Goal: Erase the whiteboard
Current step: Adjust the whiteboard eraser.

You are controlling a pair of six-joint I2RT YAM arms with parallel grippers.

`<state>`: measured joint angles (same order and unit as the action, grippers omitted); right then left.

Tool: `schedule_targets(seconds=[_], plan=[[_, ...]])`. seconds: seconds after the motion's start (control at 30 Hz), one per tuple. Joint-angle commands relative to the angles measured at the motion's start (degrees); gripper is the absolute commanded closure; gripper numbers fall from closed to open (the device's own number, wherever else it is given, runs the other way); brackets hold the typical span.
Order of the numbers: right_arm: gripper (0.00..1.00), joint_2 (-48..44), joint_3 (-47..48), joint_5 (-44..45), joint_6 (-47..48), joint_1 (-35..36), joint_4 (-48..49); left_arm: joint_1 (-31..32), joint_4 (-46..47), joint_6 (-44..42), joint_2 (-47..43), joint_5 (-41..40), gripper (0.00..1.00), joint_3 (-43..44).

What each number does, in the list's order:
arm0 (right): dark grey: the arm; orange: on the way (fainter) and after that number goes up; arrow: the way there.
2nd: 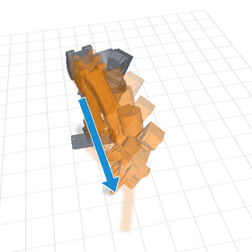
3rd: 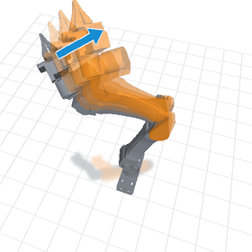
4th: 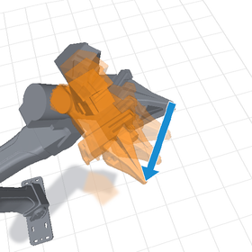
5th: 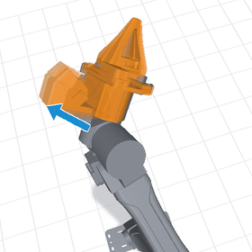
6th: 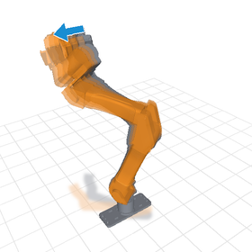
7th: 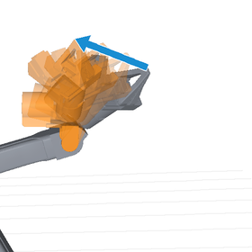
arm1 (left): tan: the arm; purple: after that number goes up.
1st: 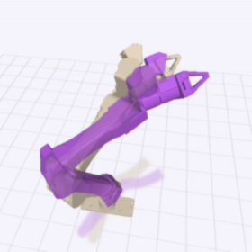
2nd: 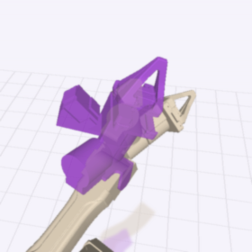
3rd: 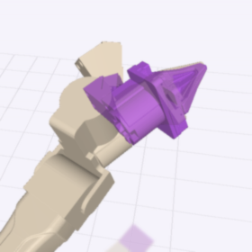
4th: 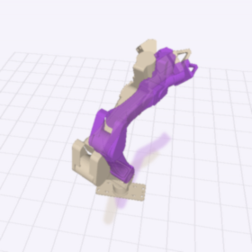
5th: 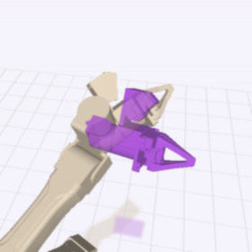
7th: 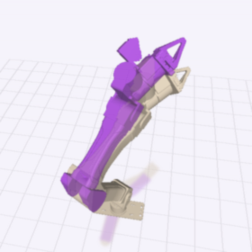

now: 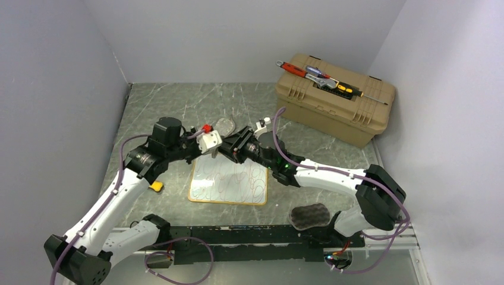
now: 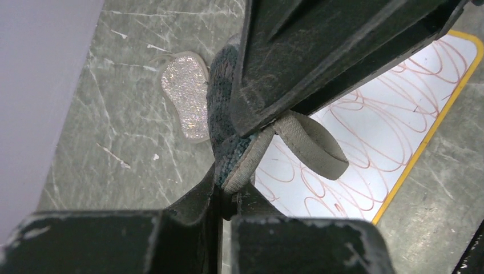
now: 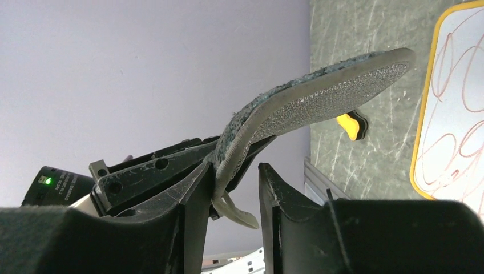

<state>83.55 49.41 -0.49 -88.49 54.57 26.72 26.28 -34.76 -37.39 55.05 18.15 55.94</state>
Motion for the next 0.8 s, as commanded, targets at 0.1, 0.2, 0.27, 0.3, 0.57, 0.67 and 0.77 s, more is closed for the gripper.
schedule_targets(seconds=[0.1, 0.2, 0.27, 0.3, 0.57, 0.67, 0.77], plan=[[0.63, 0.2, 1.9, -1.5, -0.3, -0.2, 1.4, 5.0, 3.1, -6.0, -0.7, -6.1, 0.98, -1.0], [0.62, 0.2, 2.1, -1.5, 0.0, -0.2, 0.9, 6.0, 3.0, -6.9, -0.5, -7.4, 0.98, -1.2], [0.63, -0.3, 1.6, -1.2, 0.1, -0.4, 0.9, 6.3, 3.1, -7.2, -0.5, -7.8, 0.98, -1.3], [0.66, -0.6, 1.0, -1.0, 0.2, -0.5, 0.9, 6.4, 3.2, -7.1, -0.5, -8.0, 0.98, -1.3], [1.0, -4.1, 3.2, 0.3, 8.4, -1.3, -14.5, 6.5, -1.1, 0.9, 3.9, -10.7, 0.63, 3.1], [1.0, -5.9, 8.2, 4.3, 17.7, -1.7, -34.8, 6.5, -5.2, 8.5, 8.0, -14.3, 0.35, 6.6], [1.0, -7.8, 9.5, 6.4, 23.7, -2.7, -47.9, 6.0, -9.0, 13.7, 11.3, -16.2, 0.2, 9.1]])
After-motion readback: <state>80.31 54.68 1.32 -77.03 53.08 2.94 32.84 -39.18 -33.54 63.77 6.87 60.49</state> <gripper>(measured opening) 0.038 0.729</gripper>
